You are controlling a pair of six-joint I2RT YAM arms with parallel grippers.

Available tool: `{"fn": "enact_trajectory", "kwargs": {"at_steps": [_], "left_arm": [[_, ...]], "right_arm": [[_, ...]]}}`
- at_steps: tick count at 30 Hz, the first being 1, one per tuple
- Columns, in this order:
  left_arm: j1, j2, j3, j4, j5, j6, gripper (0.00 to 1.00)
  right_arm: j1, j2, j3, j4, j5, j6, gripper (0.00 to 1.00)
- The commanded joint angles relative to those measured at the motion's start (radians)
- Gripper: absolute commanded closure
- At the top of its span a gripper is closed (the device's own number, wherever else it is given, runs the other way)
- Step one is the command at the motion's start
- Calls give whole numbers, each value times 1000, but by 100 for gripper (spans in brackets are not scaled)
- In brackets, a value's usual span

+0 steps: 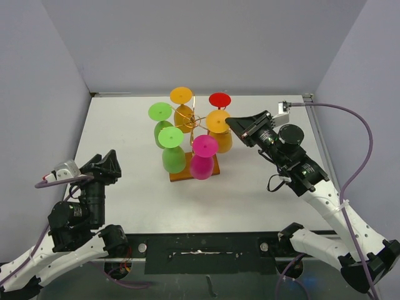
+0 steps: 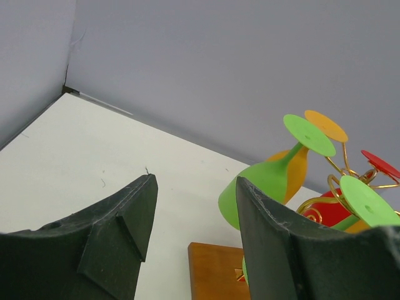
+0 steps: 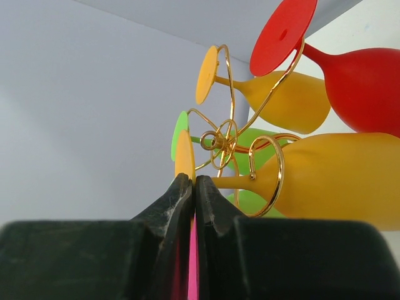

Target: Place the wine glass upside down on the wine glass rack

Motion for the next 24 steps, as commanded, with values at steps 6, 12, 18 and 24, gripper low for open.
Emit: {"fn": "enact_trajectory", "kwargs": {"at_steps": [6, 12, 18, 24], "left_arm": [[-5, 61, 109, -110, -24, -167, 48], [-5, 117, 141, -149, 48, -155, 48], [-7, 172, 177, -183, 121, -164, 48], [-7, 220, 203, -212, 129, -175, 48]], "right_arm": [[5, -37, 34, -66, 112, -41, 100], [5, -13, 69, -79, 162, -91, 100], [2, 6, 84, -74, 213, -128, 100], [-12, 18, 78, -66, 215, -142, 92]]}}
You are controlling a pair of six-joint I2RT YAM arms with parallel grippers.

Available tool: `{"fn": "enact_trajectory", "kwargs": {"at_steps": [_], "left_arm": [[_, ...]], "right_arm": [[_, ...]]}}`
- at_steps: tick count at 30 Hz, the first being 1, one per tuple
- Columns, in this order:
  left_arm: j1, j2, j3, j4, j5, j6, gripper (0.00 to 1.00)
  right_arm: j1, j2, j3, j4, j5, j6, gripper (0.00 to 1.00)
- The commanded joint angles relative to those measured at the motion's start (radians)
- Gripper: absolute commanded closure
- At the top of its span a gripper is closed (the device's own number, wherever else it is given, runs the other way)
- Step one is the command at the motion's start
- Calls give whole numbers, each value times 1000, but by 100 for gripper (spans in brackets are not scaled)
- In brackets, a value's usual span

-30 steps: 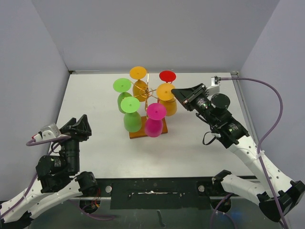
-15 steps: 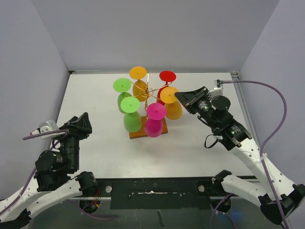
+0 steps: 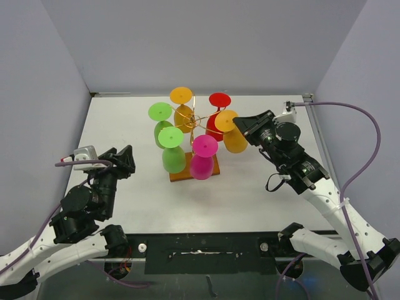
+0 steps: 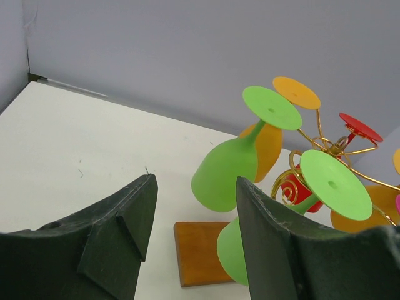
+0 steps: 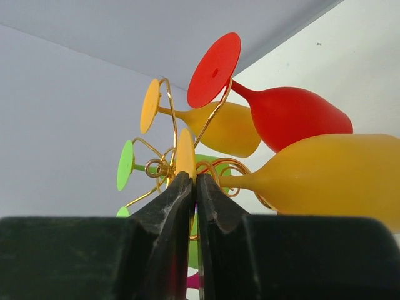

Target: Place the wine glass upside down on the wine glass rack

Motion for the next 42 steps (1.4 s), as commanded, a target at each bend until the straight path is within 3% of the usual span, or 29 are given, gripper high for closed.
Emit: {"fn": "enact_trajectory", "kwargs": {"at_steps": [1, 6, 14, 22, 33, 36, 42], "left_arm": [[-6, 26, 53, -14, 43, -13, 48], [-6, 19, 48, -11, 56, -3, 48], [-6, 3, 38, 4, 66, 17, 47], [-6, 1, 50, -4, 69, 22, 47], [-10, -56, 66, 13, 162, 81, 46], [-10, -67, 115, -47, 197, 92, 41], [-8, -97, 229, -187, 238, 119, 40]], "right_arm": [[-14, 10, 40, 55, 34, -30, 91], [-29, 26, 27, 61, 4, -28, 86], [-55, 23, 4, 75, -38, -38, 57], [-69, -46, 47, -56, -33, -171, 39], [-67, -277, -18, -396, 333, -526, 27], [-67, -342, -19, -451, 397, -596, 22], [-67, -450, 5, -471, 441, -706, 20]]}}
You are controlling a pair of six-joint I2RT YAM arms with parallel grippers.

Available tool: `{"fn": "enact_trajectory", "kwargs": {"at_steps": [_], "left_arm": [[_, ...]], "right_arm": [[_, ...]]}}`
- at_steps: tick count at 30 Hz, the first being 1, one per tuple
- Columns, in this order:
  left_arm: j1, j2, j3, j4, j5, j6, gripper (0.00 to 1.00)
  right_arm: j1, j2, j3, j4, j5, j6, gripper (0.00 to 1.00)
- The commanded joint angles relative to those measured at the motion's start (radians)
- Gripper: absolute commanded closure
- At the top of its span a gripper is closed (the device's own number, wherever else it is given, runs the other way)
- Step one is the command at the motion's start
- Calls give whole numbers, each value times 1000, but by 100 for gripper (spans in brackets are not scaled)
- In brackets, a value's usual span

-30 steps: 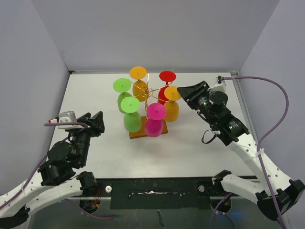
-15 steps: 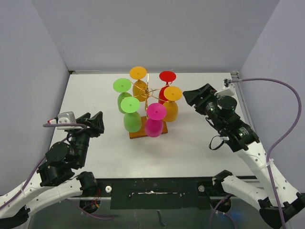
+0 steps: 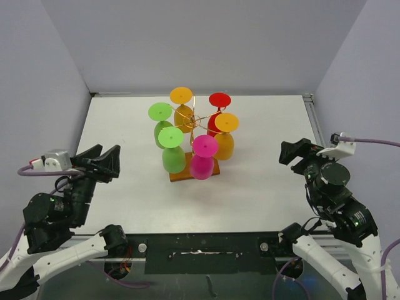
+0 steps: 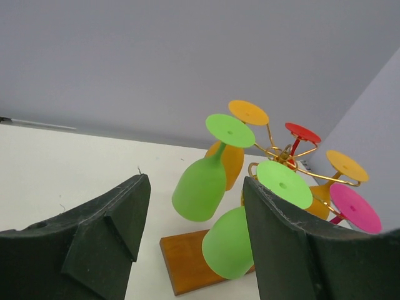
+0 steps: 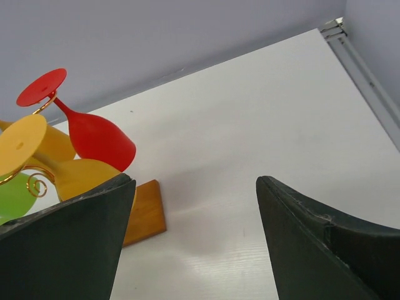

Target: Place the wine glass upside down on the wine glass rack

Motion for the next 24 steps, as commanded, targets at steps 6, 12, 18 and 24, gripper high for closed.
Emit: {"fn": "enact_trajectory", "kwargs": {"at_steps": [6, 12, 18, 24], "left_arm": [[10, -55, 204, -154, 111, 72, 39], [55, -66, 261, -190, 142, 95, 39], [99, -70, 272, -195, 157, 105, 38], [105, -67, 277, -221, 125, 86, 38]], "right_arm": [[-7, -88, 65, -34, 121, -170, 20], [-6, -93, 80, -45, 135, -174, 20], [-6, -81, 80, -44, 144, -165, 20], [-5, -79, 79, -41, 139, -158, 20]]}}
